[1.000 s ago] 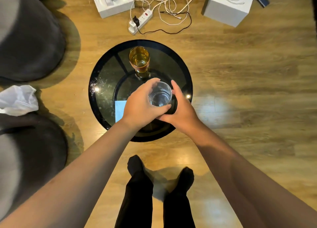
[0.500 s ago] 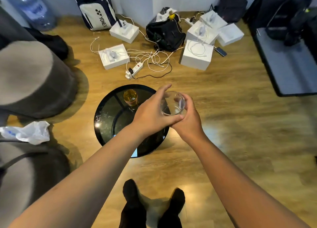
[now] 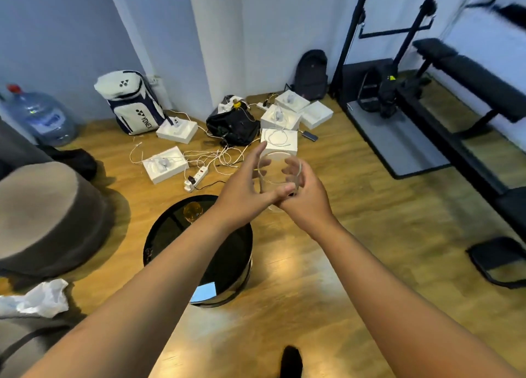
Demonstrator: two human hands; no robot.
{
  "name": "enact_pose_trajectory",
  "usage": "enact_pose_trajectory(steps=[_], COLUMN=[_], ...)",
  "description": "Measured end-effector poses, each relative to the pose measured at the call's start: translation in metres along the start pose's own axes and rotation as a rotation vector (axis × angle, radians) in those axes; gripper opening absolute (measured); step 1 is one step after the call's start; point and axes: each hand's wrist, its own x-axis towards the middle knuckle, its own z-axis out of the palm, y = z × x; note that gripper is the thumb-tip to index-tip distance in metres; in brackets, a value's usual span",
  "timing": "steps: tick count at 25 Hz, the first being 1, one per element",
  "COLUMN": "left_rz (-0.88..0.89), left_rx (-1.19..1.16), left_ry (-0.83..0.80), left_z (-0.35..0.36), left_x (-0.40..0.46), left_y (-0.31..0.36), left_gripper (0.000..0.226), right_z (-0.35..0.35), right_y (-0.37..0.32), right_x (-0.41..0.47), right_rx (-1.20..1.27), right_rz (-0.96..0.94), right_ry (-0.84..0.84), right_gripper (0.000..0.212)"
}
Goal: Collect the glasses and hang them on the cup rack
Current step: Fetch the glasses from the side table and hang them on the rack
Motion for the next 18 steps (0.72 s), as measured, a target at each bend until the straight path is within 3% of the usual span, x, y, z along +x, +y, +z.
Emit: enact_pose_trajectory(steps=[6, 11, 16, 18], left_rz=[0.102, 0.207, 0.336, 0.393], left_rx=[-0.161, -0.118, -0.062, -0.048], left_ry=[-0.044, -0.105, -0.206, -0.240], left_z=[-0.002, -0.004, -0.003, 0.000], left_x=[-0.020, -0.056, -0.083, -0.087], left_y=[0.060, 0.125, 0.198, 0.230], left_gripper=[0.065, 0.030, 0.035, 0.025], right_z=[-0.048, -0.078, -0.132, -0.165], right_y=[-0.074, -0.119, -0.178, -0.204], right_x=[-0.050, -0.113, -0.169, -0.192], right_rx=[-0.062, -0.092, -0.118, -0.085], right_rz=[-0.080, -0.124, -0.146, -0.157], right_ry=[0.202, 0.375, 0.553, 0.649], right_gripper=[0.072, 0.060, 0.073, 0.072])
